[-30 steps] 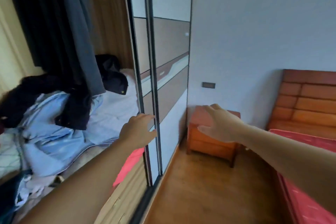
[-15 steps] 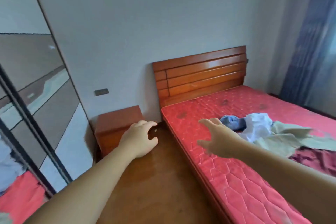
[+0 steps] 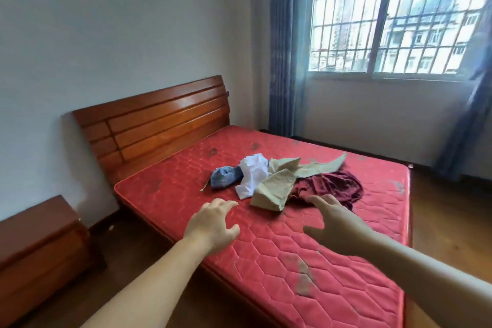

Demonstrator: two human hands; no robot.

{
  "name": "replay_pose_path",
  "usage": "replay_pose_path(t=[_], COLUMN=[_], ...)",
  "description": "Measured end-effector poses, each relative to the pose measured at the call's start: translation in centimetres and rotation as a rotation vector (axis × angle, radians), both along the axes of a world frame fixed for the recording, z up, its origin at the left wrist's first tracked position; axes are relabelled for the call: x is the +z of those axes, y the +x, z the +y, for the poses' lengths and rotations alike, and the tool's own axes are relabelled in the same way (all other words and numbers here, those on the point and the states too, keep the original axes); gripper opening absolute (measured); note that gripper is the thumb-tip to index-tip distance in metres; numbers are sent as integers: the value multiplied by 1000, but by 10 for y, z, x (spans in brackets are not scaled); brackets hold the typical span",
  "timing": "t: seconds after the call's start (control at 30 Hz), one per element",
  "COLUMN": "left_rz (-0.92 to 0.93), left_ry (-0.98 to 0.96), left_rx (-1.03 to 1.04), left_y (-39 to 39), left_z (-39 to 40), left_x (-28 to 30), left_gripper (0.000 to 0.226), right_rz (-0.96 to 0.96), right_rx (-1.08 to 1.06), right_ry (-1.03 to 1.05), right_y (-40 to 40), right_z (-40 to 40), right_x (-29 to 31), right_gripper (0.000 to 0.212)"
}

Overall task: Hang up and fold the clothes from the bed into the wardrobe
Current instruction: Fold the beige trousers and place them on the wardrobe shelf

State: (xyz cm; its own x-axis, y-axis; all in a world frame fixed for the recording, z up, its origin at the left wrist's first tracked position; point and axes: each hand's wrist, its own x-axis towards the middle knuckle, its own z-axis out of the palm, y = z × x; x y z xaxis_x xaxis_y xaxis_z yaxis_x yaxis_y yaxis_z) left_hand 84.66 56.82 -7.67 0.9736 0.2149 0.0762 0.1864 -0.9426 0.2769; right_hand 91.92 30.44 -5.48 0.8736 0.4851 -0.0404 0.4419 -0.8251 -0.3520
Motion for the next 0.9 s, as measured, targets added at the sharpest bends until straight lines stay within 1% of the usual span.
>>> replay_pose_path(t=[0.1,0.2,0.33,0.47,0.67,0.77,0.9], left_rz=[10,56,44,41,72,89,111], left_ry=[-49,-64,-84,-88,-52,-37,-16], left_rx=[-39,-95,-145,-188,-185,-187,-155], left_y=[8,11,29,51,77,88,108], left_z=[-6,-21,-47,-87,-136,-146,-135], left_x=[-16,-30,-34,-34,-35,-36,-39], left_gripper=[56,56,56,54,54,55,55], right_rz=[3,-1,5,15,53,87,119], right_rx=[-83,-102,-158,-181,-203,-214,-200], right_ry=[-36,-58,-16,-1,37,37,58], right_y=[-10,-17,-14,-1,29,46,74], right_z=[-13,-27,-50,-85,-134,-143,-132], right_x=[-13,-20,-20,-26,-41,-50,-54], right_gripper=[70,69,67,68,68,69,69])
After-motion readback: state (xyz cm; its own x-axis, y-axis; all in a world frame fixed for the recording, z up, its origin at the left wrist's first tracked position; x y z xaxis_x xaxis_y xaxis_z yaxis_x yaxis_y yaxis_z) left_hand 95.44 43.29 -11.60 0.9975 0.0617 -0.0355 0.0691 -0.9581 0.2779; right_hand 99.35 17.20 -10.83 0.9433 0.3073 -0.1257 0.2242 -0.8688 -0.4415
